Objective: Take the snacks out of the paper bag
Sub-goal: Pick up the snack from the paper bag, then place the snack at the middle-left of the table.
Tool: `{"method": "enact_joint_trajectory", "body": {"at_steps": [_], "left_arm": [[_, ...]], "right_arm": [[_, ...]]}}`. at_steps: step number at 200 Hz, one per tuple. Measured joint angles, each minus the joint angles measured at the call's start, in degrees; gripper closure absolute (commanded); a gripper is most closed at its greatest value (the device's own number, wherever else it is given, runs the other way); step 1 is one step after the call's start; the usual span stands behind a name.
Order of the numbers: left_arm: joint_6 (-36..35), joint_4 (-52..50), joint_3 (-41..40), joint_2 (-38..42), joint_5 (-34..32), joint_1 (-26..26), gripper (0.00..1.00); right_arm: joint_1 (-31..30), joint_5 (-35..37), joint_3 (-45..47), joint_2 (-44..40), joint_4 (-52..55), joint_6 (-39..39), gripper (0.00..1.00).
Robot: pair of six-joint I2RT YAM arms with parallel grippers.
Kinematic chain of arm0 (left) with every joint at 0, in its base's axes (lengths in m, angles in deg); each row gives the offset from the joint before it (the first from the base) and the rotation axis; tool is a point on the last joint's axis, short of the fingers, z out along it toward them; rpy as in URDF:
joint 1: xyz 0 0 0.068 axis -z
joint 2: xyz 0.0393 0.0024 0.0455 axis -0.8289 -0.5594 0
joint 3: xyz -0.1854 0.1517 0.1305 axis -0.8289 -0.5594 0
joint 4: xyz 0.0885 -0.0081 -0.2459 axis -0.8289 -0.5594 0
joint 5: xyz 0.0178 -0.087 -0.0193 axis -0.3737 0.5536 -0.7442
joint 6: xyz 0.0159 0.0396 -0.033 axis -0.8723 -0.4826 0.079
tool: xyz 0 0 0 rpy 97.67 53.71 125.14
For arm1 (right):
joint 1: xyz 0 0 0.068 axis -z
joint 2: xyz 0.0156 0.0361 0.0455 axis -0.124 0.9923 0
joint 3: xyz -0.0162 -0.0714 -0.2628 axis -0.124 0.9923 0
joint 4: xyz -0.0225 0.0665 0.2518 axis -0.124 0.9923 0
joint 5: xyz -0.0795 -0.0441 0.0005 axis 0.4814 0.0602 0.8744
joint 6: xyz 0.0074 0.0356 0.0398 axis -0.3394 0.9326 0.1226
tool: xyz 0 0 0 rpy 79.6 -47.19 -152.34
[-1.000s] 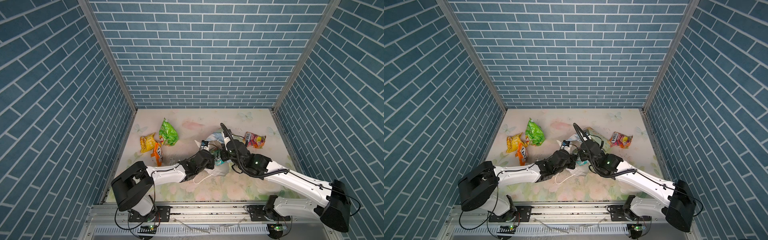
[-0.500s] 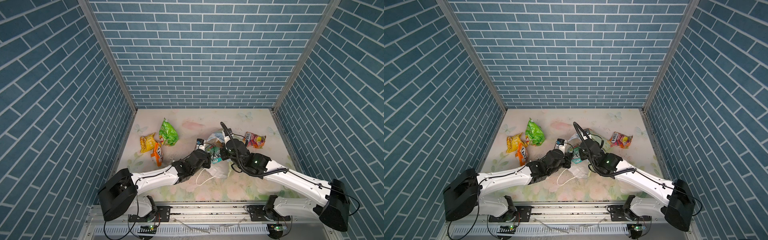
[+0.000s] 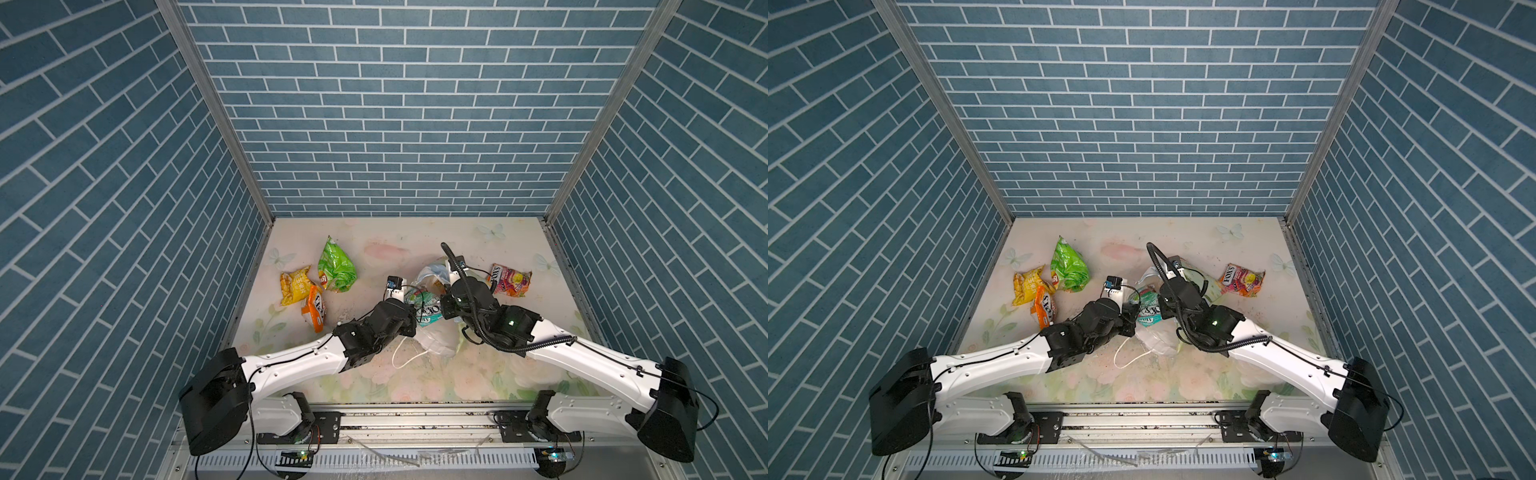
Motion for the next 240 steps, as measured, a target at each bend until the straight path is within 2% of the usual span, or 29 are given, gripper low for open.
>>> {"method": "enact_joint_trajectory", "body": {"at_steps": [83, 240], "left_arm": [[-0.50, -4.74, -1.33, 6.88, -2.86, 0.00, 1.00], [-1.20, -12.85, -1.62, 14.80, -5.42, 0.00, 1.00]], "right_arm": [[0.52, 0.33, 0.00, -0.17, 0.17, 0.55, 1.00], [1.68, 0.26, 0.76, -1.88, 0.39, 2.29, 1.00]]}}
